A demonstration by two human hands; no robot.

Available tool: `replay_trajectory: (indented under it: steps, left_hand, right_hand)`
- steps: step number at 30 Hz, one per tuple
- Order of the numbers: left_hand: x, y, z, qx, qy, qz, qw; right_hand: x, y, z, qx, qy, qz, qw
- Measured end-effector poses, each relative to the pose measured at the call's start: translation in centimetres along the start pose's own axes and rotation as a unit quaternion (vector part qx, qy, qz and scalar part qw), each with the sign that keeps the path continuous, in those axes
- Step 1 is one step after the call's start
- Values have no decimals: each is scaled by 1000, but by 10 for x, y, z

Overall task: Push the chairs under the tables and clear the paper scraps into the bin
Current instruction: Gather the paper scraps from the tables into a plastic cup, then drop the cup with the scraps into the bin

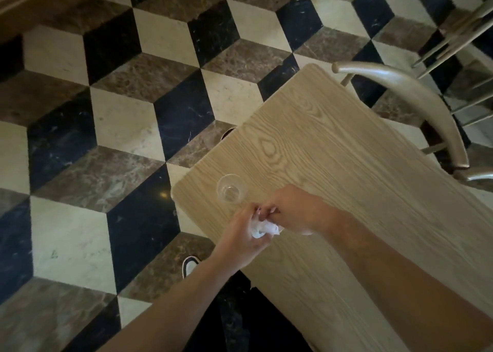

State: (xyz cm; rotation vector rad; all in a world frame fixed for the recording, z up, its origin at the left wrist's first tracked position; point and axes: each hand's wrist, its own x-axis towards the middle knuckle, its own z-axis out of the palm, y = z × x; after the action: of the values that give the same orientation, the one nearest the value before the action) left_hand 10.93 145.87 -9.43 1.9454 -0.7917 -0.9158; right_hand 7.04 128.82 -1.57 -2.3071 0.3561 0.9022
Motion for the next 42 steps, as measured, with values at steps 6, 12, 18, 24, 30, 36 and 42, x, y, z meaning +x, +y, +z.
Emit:
replay_trajectory:
  steps: [6, 12, 18, 24, 30, 36, 42]
  left_hand:
    - [-14, -27, -51, -6, -4, -16, 1000]
    - [-28, -57, -87, 20, -13, -8, 1000]
    - [-35, -72, -112, 21, -17, -11, 1000]
    - [-38, -94, -160, 14, 23, -74, 997]
    - [-38, -103, -216, -18, 89, -84, 992]
    - [-31, -111, -256, -34, 122, -55, 990]
    - [13, -132, -306, 46, 97, -21, 994]
  right_hand:
    - [41, -56, 27, -30, 128, -68, 989]
    - [60, -83, 18, 115, 290, -68, 948]
    - [87, -83, 35, 45, 192, 78, 977]
    - [107, -107, 33, 117, 243, 106, 957]
    - [116, -187, 0, 314, 155, -12, 936]
    - [176, -234, -10, 87, 98, 5, 991]
    - [262, -269, -21, -112, 45, -20, 992]
